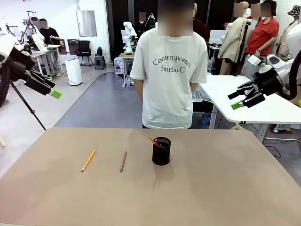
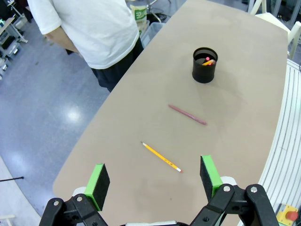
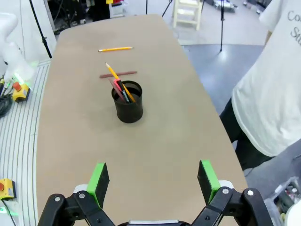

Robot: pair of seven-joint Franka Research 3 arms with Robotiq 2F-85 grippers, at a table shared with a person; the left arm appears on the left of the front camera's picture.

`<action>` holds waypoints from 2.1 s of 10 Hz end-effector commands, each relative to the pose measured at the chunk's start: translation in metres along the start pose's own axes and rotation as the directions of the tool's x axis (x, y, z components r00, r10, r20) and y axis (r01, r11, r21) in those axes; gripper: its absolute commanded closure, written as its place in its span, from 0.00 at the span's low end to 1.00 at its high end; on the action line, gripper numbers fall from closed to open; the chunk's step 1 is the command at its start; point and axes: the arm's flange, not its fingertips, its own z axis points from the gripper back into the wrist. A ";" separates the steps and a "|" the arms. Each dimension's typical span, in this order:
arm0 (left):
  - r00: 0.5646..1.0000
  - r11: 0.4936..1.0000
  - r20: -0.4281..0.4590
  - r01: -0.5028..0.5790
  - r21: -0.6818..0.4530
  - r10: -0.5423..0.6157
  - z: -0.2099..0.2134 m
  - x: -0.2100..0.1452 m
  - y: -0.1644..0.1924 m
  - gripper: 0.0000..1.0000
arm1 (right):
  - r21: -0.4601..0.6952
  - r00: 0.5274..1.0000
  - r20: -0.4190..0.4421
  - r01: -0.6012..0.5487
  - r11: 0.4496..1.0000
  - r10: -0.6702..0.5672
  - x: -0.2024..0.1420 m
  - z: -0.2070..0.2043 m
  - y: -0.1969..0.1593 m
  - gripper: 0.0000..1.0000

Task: Place the pens into the pen holder.
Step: Pick up a writing instrument from the table and place it into the Pen holder.

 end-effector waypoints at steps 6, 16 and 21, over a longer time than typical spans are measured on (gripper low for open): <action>1.000 1.000 0.019 0.003 -0.007 -0.003 0.000 0.001 0.000 0.00 | 0.000 1.000 0.000 0.000 1.000 0.000 0.000 0.000 0.000 0.00; 1.000 1.000 0.019 0.003 -0.007 -0.003 0.000 0.001 0.000 0.00 | 0.000 1.000 0.000 0.000 1.000 0.000 0.000 0.000 0.000 0.00; 0.939 0.973 -0.257 -0.222 0.058 0.230 -0.034 0.048 -0.019 0.00 | 0.000 1.000 0.000 0.000 1.000 0.000 0.000 0.000 0.000 0.00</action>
